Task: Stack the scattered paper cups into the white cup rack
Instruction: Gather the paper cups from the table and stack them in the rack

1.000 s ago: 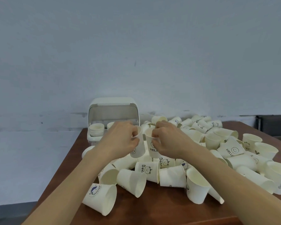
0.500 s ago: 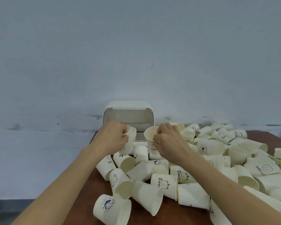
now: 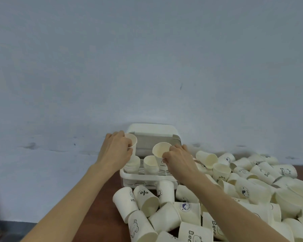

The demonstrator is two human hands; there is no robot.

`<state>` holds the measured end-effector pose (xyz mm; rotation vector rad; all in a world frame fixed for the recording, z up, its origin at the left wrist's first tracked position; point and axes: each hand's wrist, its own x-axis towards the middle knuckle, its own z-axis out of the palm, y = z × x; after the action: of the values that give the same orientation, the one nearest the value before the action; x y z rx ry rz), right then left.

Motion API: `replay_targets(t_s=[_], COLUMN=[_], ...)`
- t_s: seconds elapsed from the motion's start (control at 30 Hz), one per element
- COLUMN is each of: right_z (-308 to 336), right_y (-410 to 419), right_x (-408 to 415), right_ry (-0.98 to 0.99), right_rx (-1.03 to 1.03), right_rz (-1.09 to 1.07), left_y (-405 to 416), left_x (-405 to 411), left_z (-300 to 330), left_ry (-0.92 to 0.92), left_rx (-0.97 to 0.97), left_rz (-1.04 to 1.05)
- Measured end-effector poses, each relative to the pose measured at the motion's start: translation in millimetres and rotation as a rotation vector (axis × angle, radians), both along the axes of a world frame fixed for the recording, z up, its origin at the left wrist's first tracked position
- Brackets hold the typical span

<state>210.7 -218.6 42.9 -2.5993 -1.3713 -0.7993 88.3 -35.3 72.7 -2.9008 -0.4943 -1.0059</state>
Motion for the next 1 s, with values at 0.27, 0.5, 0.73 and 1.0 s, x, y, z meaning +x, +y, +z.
replay_targets(t_s=[0.27, 0.5, 0.73, 1.0], right_z=[-12.0, -33.0, -49.6, -59.9], right_y=[49.6, 56.1, 56.2, 58.9], right_x=[22.6, 36.9, 38.7, 29.8], right_ry=[0.061, 0.094, 0.161, 0.216], right_rx=[0.094, -0.034, -0.147, -0.167], right_rz=[-0.071, -0.093, -0.126, -0.136], left_y=[21.2, 26.5, 31.3, 38.6], left_x=[25.2, 44.4, 56.0, 59.4], left_z=[-3.8, -26.1, -48.0, -65.6], left_ry=[0.059, 0.093, 0.164, 0.224], left_rx=[-0.001, -0.028, 0.018, 0.025], left_rz=[-0.004, 0.014, 0.027, 0.052])
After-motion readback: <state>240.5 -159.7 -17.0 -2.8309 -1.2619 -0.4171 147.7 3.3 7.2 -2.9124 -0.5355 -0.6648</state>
